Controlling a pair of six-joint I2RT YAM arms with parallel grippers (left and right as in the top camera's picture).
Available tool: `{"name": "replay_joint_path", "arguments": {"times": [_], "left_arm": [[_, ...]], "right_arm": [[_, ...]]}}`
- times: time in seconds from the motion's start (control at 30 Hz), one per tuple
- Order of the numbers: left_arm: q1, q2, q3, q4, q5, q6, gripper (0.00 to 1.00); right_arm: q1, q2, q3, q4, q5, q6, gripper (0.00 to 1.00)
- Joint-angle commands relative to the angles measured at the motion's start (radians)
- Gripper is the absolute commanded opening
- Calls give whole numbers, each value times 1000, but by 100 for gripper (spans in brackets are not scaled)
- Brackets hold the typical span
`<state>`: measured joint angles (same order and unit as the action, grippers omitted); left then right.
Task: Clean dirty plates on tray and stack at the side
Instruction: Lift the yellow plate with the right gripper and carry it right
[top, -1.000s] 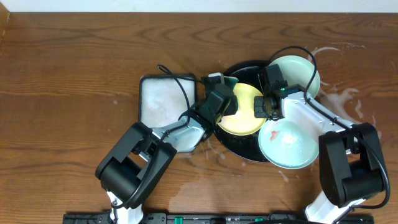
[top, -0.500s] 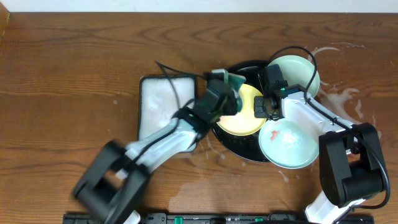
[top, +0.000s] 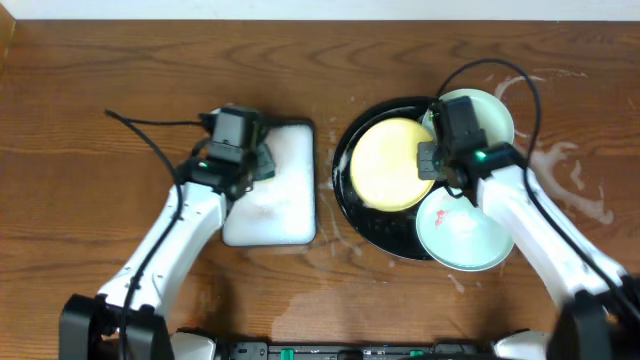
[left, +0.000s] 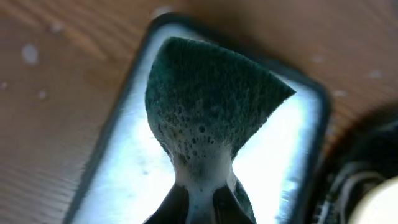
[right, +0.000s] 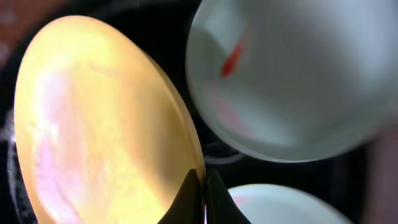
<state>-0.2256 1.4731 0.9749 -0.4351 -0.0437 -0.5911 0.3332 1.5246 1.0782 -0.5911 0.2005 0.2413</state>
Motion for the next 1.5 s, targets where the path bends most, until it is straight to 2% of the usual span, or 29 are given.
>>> {"name": "replay_joint_path", "arguments": {"times": [0.0,0.1,0.27,0.47,0.57,0.87,1.0,1.47], "left_arm": [[51,39,-3,-3,126,54,8],[68,61,-3,-2,183,89,7],[68,90,-3,-9,183,90,7],[68,97,-3,-28,183,101,8],[68,97,-3,-32,182,101,8],[68,97,-3,-43,182,101,8],[68,97,-5,-47,182,101,8],[68,97,-5,-54,183,101,8]], "right_arm": [[56,-101,1,-2,195,-85,1],[120,-188,1,5,329,-156,1],[238,-281,1,51,525,-304,1],[365,-305,1,148,753,-569,1],[414,-304,1,201,779,-689,1],[493,-304,1,260,789,-914,1],[508,-304,1,305,806,-958,1],[512,-301,1,306,805,-915,1]]}}
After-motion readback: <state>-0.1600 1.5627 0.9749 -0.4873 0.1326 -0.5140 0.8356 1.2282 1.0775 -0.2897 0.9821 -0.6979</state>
